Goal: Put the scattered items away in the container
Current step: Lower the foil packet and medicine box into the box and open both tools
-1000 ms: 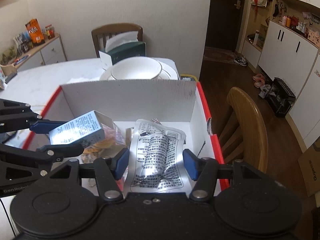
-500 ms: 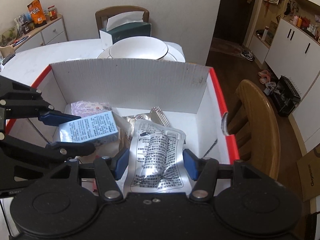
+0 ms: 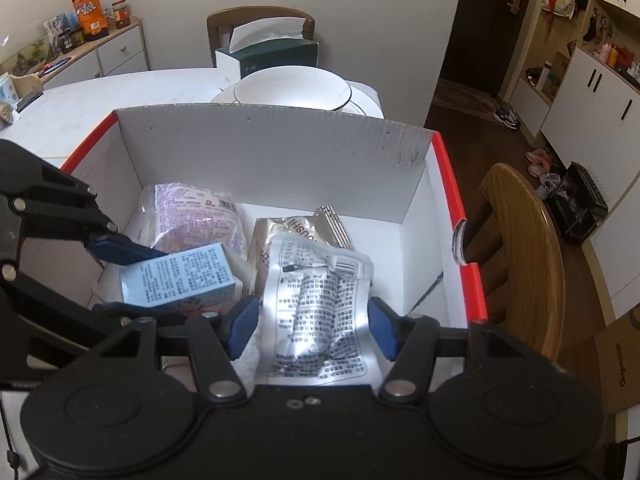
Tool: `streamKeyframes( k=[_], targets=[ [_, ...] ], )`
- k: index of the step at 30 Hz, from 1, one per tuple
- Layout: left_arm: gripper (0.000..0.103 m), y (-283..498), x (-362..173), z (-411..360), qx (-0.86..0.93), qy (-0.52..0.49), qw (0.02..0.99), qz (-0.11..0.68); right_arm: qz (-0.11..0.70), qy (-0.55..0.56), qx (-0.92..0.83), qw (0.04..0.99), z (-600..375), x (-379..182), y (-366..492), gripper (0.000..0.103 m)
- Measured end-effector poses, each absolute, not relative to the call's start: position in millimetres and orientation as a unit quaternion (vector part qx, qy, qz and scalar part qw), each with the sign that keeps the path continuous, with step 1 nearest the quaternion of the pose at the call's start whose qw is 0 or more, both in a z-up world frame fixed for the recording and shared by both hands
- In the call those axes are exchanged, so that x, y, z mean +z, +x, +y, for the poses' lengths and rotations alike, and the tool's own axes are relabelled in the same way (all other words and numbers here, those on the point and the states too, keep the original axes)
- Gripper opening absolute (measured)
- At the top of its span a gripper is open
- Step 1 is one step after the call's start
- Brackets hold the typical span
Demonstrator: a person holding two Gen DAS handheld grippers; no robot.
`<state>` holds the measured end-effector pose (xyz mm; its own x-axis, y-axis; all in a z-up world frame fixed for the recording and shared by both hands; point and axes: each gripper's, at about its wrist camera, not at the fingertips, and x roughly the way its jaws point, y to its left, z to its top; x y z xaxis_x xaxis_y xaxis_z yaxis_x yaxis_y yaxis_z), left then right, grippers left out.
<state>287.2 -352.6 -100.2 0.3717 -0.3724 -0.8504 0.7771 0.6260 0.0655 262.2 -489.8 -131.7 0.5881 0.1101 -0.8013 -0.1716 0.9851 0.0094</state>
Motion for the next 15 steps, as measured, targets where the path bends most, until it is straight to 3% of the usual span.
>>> streamKeyframes(
  k=[5, 10, 13, 15],
  targets=[
    [0.049, 289.1, -95.2, -346.7, -0.361, 0.211, 0.798, 0.434, 0.446, -0.037, 0.084, 0.890, -490.8, -129.3, 256.6, 0.064],
    [0.050, 286.8, -88.6, -340.1, -0.362, 0.189, 0.805, 0.431, 0.446, -0.041, 0.086, 0.890, -493.0, -125.1, 250.9, 0.065],
    [0.060, 280.5, -83.3, -338.4, -0.362, 0.187, 0.811, 0.420, 0.442, -0.043, 0.087, 0.892, -493.7, -120.2, 246.7, 0.070],
    [0.060, 275.5, -79.8, -337.8, -0.363, 0.189, 0.814, 0.412, 0.438, -0.043, 0.090, 0.894, -494.0, -115.9, 244.1, 0.070]
  ],
)
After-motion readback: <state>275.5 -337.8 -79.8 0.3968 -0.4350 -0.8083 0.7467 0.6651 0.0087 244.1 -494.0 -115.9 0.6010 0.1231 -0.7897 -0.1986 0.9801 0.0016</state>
